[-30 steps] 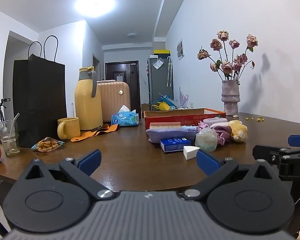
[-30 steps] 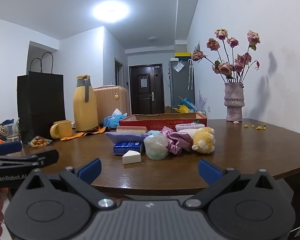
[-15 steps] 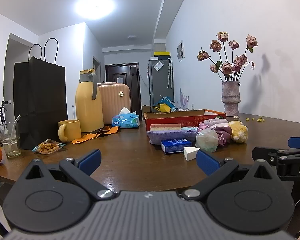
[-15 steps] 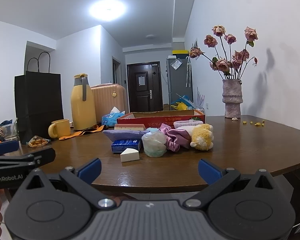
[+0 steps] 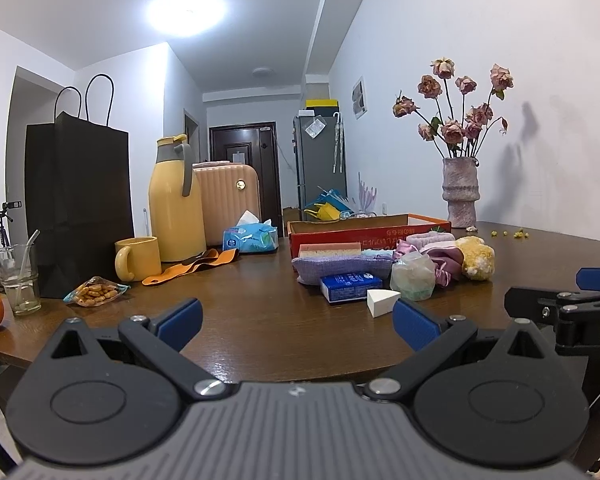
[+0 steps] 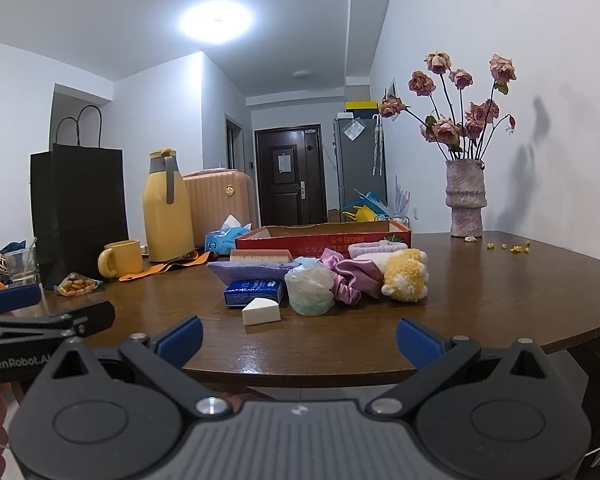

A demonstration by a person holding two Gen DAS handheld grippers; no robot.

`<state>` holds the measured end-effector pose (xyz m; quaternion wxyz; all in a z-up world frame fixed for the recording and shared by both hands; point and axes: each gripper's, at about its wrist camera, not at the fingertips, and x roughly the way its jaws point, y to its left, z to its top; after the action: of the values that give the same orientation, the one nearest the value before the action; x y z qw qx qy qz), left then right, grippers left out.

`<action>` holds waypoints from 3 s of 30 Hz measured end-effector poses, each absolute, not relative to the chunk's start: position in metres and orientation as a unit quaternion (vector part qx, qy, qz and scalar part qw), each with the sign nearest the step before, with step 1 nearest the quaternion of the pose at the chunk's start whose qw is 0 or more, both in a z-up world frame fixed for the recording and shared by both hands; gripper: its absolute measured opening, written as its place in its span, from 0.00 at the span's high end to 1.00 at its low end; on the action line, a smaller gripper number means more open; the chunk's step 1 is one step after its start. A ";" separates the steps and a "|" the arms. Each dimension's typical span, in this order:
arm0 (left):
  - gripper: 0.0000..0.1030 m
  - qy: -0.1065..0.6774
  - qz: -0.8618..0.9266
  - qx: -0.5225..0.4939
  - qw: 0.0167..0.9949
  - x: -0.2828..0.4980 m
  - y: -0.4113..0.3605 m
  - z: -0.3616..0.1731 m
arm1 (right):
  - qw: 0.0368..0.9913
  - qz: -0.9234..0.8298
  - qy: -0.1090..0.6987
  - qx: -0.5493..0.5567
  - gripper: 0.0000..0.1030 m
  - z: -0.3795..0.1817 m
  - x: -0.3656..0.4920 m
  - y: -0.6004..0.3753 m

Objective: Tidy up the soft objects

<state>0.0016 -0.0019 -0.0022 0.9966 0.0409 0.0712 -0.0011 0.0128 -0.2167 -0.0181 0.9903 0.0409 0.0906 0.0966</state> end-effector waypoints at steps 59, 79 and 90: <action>0.00 0.069 0.009 0.033 0.997 0.008 0.005 0.001 | 0.990 0.098 0.091 0.048 0.00 -0.019 0.013 -0.219; 0.00 0.147 -0.009 0.000 0.989 0.138 0.032 0.003 | 0.985 0.108 0.104 0.082 0.02 -0.009 0.119 -0.246; 0.01 0.234 -0.070 -0.081 0.966 0.273 0.041 0.037 | 0.938 0.196 0.251 0.138 0.35 0.027 0.262 -0.222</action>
<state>0.2728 0.0408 0.0367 0.9664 -0.0814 0.2338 -0.0698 0.2620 -0.2219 0.0273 0.9378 0.1383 0.2511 0.1958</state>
